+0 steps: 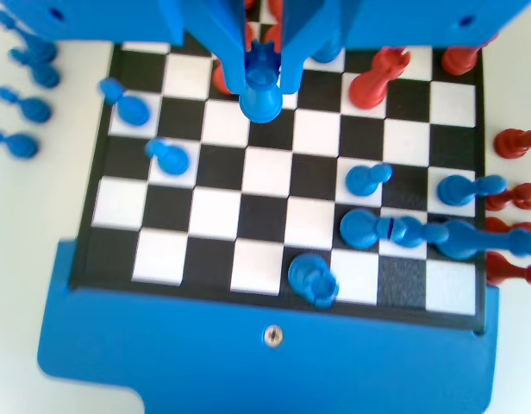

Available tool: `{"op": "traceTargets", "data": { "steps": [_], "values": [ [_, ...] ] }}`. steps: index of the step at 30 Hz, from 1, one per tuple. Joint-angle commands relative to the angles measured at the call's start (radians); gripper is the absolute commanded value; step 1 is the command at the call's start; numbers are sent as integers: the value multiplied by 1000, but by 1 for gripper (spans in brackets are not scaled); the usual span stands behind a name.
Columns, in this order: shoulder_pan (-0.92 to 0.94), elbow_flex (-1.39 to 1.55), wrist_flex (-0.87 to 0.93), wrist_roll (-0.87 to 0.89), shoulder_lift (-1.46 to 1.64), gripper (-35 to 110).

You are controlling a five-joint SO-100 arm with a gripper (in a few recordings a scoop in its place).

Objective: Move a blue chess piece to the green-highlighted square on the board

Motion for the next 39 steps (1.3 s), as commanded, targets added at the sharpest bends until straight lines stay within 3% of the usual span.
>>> {"op": "traceTargets", "data": {
  "steps": [1, 17, 39],
  "values": [
    [-9, 51, -14, -18, 126, 1],
    [8, 219, -138, -52, 155, 1],
    [12, 233, -178, -52, 149, 4]
  ]
}}
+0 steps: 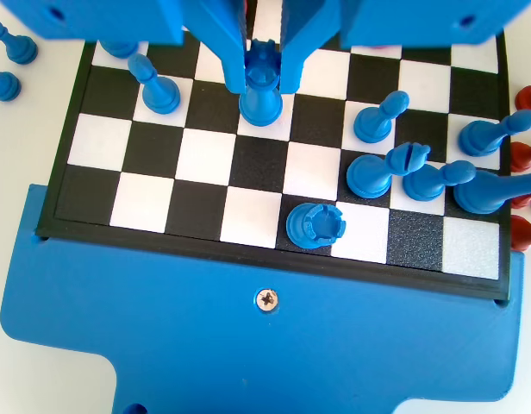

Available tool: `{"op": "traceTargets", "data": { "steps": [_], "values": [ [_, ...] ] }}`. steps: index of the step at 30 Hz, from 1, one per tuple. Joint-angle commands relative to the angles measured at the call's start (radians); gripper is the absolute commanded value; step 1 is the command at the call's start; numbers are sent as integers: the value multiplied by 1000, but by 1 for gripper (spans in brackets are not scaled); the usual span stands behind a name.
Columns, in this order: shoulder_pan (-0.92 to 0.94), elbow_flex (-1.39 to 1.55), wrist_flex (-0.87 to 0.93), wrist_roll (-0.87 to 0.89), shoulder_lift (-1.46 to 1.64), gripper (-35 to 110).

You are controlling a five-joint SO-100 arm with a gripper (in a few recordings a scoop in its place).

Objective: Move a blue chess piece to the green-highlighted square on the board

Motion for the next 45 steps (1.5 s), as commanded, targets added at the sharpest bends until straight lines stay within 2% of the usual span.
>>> {"op": "traceTargets", "data": {
  "steps": [1, 27, 38, 42, 43, 45],
  "values": [
    [-8, 8, -8, -15, 72, 4],
    [9, -32, -25, -12, 72, 15],
    [3, -209, 176, 8, 103, 14],
    [3, -290, 281, 8, 135, 7],
    [5, -314, 307, 14, 150, 1],
    [6, -337, 339, 11, 189, 1]
  ]
}}
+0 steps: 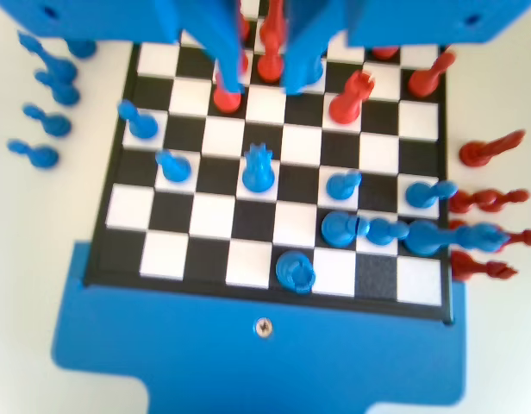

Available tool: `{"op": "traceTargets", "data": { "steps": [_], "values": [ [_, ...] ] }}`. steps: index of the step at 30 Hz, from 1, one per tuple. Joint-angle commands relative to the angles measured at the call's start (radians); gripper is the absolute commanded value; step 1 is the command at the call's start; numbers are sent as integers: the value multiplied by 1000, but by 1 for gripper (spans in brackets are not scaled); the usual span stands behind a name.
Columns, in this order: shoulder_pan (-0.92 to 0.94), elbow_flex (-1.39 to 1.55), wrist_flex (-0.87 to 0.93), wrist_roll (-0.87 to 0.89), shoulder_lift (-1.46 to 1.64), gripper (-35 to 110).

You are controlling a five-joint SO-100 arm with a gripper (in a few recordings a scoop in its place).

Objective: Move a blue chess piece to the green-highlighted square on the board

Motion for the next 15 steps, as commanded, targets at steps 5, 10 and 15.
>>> {"op": "traceTargets", "data": {
  "steps": [5, 10, 15],
  "values": [
    [-15, -89, 109, 5, 295, 1],
    [-40, -130, 281, -12, 509, 1],
    [-55, -163, 416, -46, 687, 1]
  ]
}}
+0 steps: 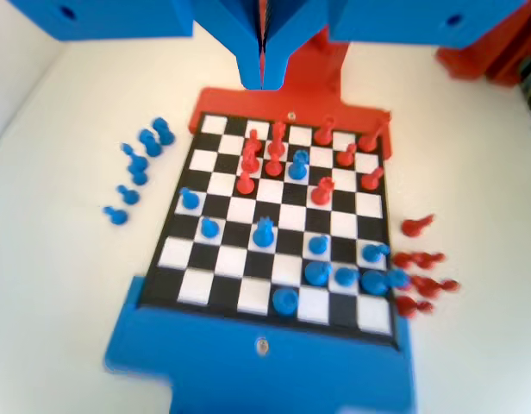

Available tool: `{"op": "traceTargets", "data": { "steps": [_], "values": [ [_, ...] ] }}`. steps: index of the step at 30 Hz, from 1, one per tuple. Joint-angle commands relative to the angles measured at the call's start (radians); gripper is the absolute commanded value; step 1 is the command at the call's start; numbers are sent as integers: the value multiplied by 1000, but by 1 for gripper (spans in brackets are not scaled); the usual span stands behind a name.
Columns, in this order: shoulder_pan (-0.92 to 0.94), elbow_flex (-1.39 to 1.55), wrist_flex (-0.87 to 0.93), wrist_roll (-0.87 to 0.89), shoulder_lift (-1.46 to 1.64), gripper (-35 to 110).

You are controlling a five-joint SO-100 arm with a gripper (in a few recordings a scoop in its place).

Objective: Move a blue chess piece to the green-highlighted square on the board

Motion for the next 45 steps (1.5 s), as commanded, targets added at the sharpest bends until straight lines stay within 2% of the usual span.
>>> {"op": "traceTargets", "data": {
  "steps": [1, 10, 18, 27, 45],
  "values": [
    [-18, -69, 86, -31, 179, 1],
    [26, 51, 146, -89, 426, 1],
    [18, 91, 221, -69, 583, 1],
    [18, 206, 126, -51, 670, 1],
    [110, 212, 84, -49, 830, 1]
  ]
}}
